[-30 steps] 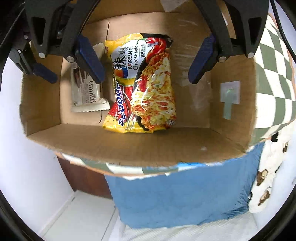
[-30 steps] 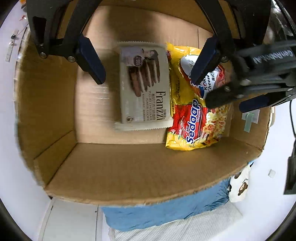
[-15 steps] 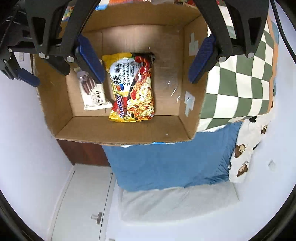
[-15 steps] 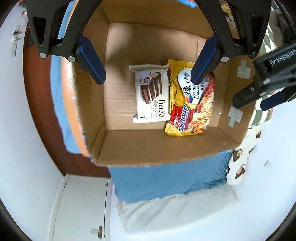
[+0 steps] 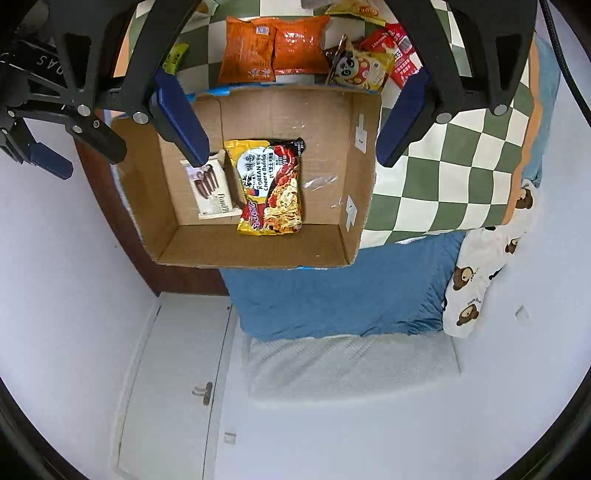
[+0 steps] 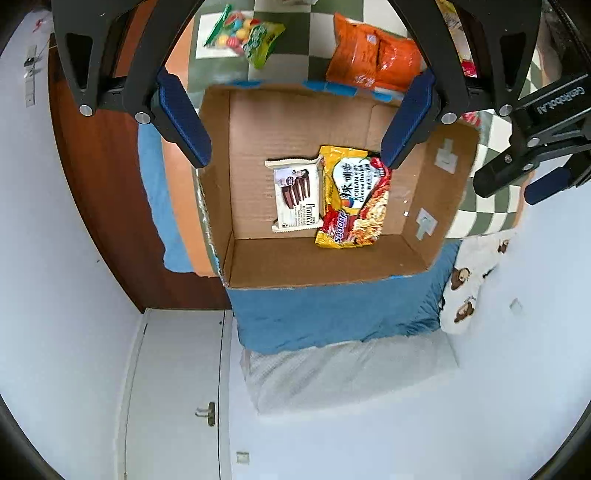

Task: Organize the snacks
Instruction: 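Withdraw both tools from the box toward the remaining snacks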

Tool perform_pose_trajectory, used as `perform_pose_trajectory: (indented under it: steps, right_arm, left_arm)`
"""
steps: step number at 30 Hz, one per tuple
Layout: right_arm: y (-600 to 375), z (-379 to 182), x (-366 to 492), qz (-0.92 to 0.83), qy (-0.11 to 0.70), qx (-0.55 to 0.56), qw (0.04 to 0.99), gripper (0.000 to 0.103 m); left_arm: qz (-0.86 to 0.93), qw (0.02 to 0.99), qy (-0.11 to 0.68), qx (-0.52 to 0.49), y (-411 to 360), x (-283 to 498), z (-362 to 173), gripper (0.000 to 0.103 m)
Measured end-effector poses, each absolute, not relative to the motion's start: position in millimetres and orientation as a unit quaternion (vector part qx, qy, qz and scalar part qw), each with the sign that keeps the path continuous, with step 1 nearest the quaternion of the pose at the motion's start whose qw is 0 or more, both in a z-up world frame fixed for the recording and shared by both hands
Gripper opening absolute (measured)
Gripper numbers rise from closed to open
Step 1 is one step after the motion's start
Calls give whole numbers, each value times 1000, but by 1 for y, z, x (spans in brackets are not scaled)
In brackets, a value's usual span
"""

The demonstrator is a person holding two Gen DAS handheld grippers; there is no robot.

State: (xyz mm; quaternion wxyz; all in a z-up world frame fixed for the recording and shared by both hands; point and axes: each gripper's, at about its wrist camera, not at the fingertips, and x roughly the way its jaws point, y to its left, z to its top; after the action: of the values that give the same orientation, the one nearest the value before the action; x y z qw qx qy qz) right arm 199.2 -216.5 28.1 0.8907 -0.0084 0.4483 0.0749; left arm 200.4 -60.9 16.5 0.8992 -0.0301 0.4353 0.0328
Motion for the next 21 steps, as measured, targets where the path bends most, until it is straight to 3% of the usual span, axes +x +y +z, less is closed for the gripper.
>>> perform_pose_trajectory:
  steps: [14, 21]
  right_arm:
    - [-226, 75, 135, 77, 410, 23, 909, 95]
    - [-232, 49, 117, 92, 458, 65, 882, 97]
  left_arm:
    - [27, 911, 410, -36, -65, 158, 47, 92]
    - [40, 889, 451, -66, -41, 132, 18, 93]
